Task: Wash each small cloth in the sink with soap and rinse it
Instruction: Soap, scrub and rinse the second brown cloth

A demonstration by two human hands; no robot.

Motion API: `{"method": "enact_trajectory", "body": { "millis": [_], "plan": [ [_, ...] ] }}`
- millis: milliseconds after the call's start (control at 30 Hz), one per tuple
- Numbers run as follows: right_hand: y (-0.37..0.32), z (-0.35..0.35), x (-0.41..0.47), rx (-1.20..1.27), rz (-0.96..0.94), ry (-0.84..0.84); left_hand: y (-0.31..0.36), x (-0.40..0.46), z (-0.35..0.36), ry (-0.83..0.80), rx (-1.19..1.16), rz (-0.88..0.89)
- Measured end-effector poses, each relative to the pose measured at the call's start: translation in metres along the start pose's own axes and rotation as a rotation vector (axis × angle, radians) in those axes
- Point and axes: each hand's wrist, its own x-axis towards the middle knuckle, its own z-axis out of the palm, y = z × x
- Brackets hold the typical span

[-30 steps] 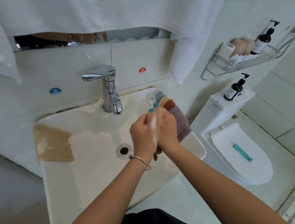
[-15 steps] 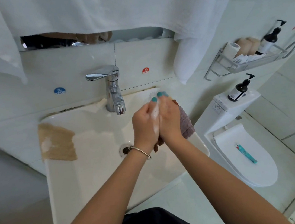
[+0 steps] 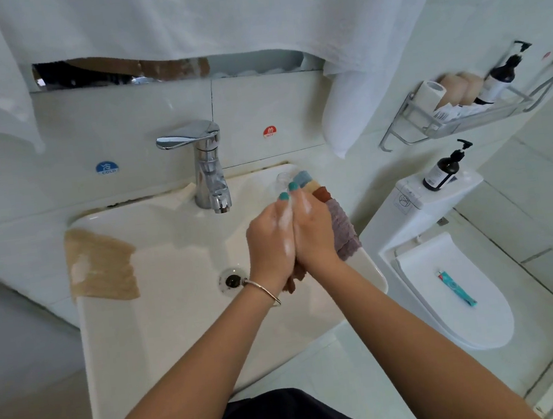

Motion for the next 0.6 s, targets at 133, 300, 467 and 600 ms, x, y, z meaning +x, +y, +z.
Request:
{"method": "enact_trajectory", "body": {
  "millis": [133,300,467,600],
  "plan": [
    [-0.002,0.002,-0.016,-0.139,-0.189,-0.031,0.002,0.011,-0.006,0.033,-0.017,-0.066],
    [0.015,-0.014,0.009,0.032,0.052,-0.033,-0.003,-0.006,-0.010,-0.161,-0.090,-0.040],
    [0.031,-0.041,0.014,0.138,0.035,-0.038,-0.010,0.000,-0.032,-0.042,-0.002,-0.022],
    [0.023,-0.029,0.000,0.052,0.007,-0.010,-0.009,0.006,-0.019,0.107,0.050,-0.047]
  ]
}}
